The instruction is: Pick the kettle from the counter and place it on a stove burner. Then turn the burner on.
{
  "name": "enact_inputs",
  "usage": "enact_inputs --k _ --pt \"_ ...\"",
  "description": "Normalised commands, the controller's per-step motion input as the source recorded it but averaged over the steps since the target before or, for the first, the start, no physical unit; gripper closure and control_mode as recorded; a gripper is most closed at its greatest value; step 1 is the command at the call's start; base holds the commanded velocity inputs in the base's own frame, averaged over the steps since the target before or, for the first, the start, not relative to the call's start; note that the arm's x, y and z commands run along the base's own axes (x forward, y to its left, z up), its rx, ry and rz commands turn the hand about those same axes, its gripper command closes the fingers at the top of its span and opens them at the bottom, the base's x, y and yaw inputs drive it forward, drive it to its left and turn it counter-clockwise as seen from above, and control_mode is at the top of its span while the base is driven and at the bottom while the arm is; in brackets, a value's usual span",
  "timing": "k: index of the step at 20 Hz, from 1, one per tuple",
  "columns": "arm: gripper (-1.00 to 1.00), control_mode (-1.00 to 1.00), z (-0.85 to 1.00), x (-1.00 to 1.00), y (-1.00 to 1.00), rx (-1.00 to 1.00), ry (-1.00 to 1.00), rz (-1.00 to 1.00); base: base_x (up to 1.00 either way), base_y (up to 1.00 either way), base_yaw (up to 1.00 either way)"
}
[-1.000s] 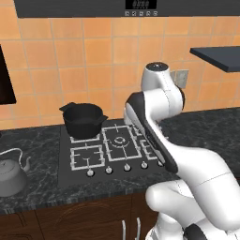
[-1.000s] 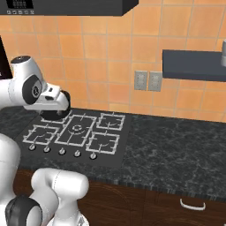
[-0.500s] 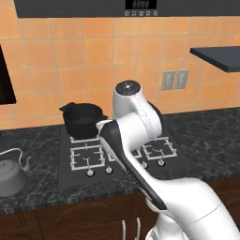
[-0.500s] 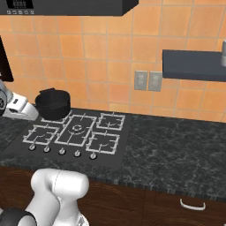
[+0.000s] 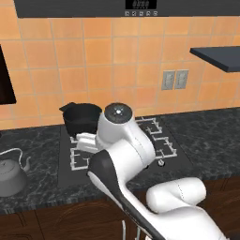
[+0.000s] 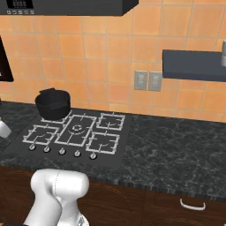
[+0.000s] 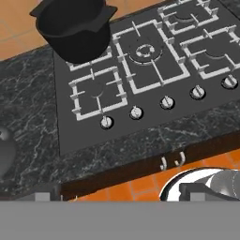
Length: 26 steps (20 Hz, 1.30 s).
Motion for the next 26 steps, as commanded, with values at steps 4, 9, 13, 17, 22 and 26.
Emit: enact_inputs --k 4,9,13,17,22,26 --pt "-1.00 -1.00 -0.04 -0.06 1.00 0.12 0.11 -0.05 0.00 0.00 0.00" --pt "-1.00 -1.00 -0.03 0.02 0.87 0.15 0.20 0.01 0.00 0.00 0.00" --pt "-1.00 -1.00 -0.12 0.01 0.76 0.09 0.15 0.06 0.00 0.00 0.00" --pt "-1.00 -1.00 -0.17 0.04 0.65 0.00 0.03 0.11 0.00 0.00 0.00" --pt "-1.00 -1.00 -0.06 0.30 0.56 0.00 0.00 0.03 0.00 0.00 0.00" --pt "-1.00 -1.00 -0.02 0.34 0.47 0.00 -0.01 0.00 0.00 0.00 0.00"
